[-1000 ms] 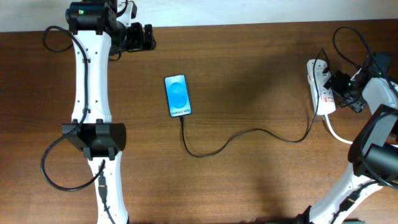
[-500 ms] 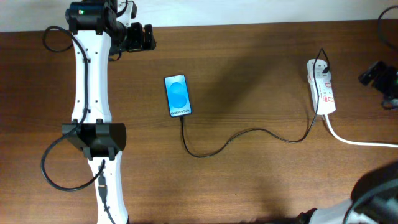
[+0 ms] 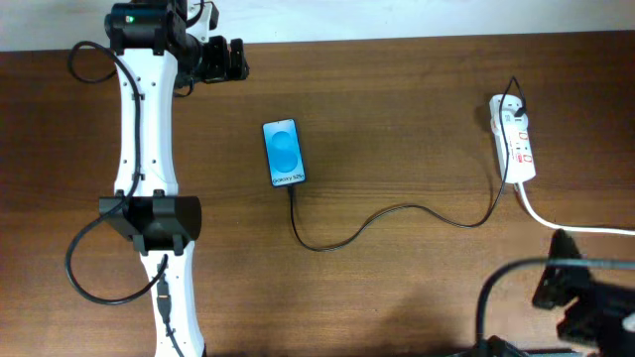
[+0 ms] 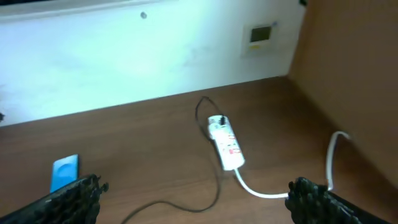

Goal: Plug charger to phone and switch on socket

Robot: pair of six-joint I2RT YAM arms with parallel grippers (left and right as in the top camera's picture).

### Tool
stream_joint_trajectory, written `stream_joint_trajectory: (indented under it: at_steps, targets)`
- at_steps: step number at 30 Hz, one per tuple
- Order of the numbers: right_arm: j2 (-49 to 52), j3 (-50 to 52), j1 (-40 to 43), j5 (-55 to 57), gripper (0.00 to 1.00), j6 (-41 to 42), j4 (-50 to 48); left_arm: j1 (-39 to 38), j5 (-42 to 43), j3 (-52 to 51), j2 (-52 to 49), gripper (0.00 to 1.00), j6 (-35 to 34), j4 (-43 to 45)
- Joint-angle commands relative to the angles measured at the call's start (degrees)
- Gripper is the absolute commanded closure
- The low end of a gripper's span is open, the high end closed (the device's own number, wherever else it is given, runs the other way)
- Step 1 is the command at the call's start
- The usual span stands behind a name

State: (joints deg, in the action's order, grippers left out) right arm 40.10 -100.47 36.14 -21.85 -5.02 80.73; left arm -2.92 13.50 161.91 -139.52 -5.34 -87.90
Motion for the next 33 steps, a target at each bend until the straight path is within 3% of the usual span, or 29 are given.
stream_joint_trajectory:
  at_steps: [1,5,9,13,14,18,25,27,33]
  targets:
    - [-1.07,0.17,-0.20,2.84,0.02,-0.92,0.07,0.09,0.61,0.52,0.44,0.01,0.94,-0.07]
    - [-1.05,4.24,-0.17,-4.35,0.02,-12.24,0.02,0.09,0.63,0.52,0.44,0.01,0.96,-0.07]
    - [-1.38,16.06,-0.15,-12.28,0.02,-12.74,-4.07,0.09,0.63,0.52,0.44,0.01,0.94,-0.07]
    - [-8.52,38.10,-11.28,-13.40,0.02,-12.52,-29.42,0.09,0.63,0.52,0.44,0.01,0.94,-0.07]
    - [-13.86,49.03,-16.85,-9.22,0.02,-12.09,-42.34,-0.13,0.63,0.52,0.44,0.01,0.94,-0.07]
    - [-26.99,71.47,-23.50,3.10,0.02,-2.78,-63.49,-0.44,0.63,0.52,0.46,0.01,0.94,-0.04]
    - [-39.91,97.74,-29.81,15.26,0.02,2.56,-86.38,-0.39,0.63,0.52,0.44,0.01,0.94,-0.07]
    - [-39.91,100.06,-29.86,15.54,0.01,2.99,-87.52,-0.39,0.63,0.52,0.44,0.01,0.94,-0.07]
    - [-39.91,100.15,-29.86,21.94,0.02,2.71,-76.04,-0.39,0.63,0.52,0.44,0.01,0.94,-0.07]
